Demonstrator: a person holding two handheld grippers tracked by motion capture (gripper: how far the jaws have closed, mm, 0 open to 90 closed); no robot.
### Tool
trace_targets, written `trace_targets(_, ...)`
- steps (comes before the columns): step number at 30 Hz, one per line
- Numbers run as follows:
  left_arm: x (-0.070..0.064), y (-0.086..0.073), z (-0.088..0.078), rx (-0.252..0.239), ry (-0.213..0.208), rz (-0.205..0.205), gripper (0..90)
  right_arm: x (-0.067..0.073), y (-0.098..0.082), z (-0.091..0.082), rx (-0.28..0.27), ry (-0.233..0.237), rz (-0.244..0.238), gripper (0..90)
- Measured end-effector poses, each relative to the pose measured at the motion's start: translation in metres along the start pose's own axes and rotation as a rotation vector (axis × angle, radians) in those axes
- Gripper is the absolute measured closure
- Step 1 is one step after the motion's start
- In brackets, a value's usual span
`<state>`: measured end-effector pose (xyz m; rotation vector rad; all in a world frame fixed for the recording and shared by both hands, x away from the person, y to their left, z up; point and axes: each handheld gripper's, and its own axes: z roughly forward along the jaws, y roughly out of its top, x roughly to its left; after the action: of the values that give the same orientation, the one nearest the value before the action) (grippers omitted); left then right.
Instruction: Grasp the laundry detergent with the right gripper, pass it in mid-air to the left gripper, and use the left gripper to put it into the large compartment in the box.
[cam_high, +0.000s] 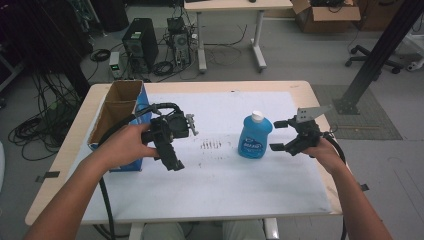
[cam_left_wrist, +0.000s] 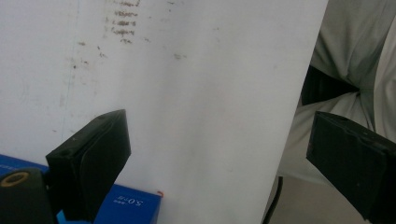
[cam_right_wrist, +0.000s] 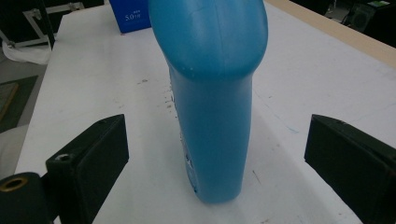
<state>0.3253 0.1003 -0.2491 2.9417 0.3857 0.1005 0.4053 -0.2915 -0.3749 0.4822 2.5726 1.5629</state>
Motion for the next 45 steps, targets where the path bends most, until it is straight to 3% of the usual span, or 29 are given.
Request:
trace_targets(11,0.0,0.001,0.001,-0.001,-0.001,-0.007,6.7,-0.002,-0.004,0.008,-0.013,-0.003,0.001,5.8)
trace_targets(45,0.001,-0.003,0.0,-0.001,0.002,-0.013,6.7,-0.001,0.004,0.052,-0.029,0.008,-0.017,8.0)
